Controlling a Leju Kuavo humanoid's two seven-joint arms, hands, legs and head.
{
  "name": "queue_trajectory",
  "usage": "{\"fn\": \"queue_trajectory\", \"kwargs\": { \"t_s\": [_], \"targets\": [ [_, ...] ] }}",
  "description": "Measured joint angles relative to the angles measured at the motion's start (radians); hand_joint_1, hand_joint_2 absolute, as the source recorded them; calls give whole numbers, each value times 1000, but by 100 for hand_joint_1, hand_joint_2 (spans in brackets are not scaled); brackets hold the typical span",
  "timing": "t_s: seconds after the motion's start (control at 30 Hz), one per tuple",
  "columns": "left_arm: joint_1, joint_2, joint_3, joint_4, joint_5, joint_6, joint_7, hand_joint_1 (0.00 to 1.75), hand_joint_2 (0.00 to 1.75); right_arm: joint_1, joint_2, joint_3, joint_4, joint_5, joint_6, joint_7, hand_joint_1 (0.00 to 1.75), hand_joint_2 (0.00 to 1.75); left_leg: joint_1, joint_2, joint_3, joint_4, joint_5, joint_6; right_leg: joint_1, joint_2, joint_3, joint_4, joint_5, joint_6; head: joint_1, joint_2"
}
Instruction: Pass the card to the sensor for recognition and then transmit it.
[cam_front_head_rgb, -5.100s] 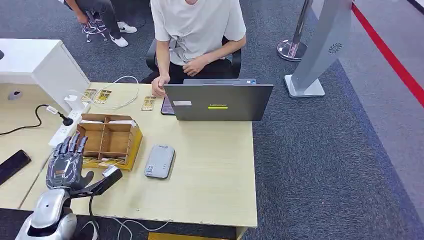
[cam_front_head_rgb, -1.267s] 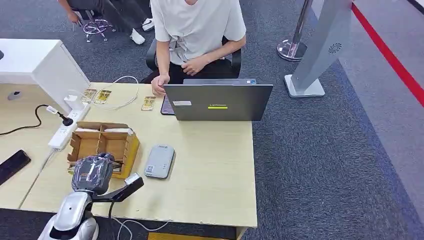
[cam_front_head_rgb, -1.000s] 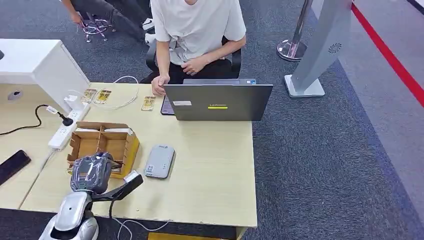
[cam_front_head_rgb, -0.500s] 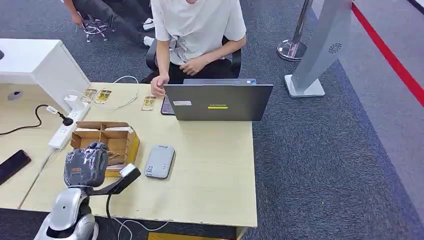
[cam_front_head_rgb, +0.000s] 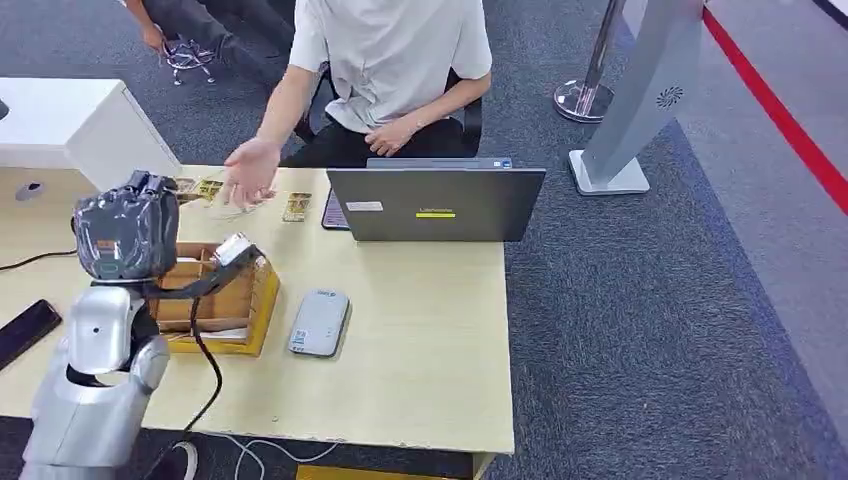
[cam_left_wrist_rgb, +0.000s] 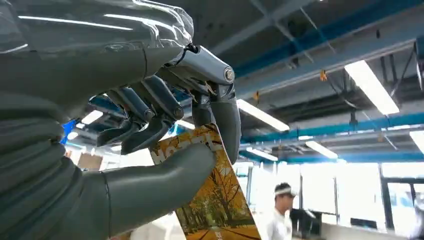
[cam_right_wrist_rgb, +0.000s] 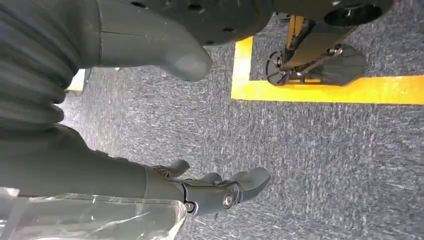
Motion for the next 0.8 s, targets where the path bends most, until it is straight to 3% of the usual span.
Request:
{"fn": "queue_trajectory", "kwargs": {
  "t_s": [0.13,0.37,0.6,0.63,0.8],
  "targets": [
    [-88,12,-21,56,-47,5,15,175,175,-2,-5,6,11,8,0,-2,0,175,0,0,0,0,0,0,0,0,-1,0,0,0,0,0],
    [-349,13,-86,274,-61,-43,67,175,175,-8,-15,16,27,10,0,11,0,175,0,0,-1,0,1,0,0,0,-1,0,1,-1,0,0],
    [-413,1,-123,361,-61,-48,72,175,175,-8,-25,23,34,14,1,19,0,175,0,0,-1,0,1,0,0,1,-2,0,1,0,0,0],
    [-415,1,-127,367,-61,-47,72,0,175,-8,-27,23,35,14,1,19,0,175,0,0,-1,0,1,0,0,1,-2,0,1,0,0,0],
    [-419,1,-134,388,-61,-44,72,0,175,-8,-32,29,39,16,1,19,0,175,0,1,-1,0,1,0,0,1,-2,0,1,0,0,0]
  ]
}}
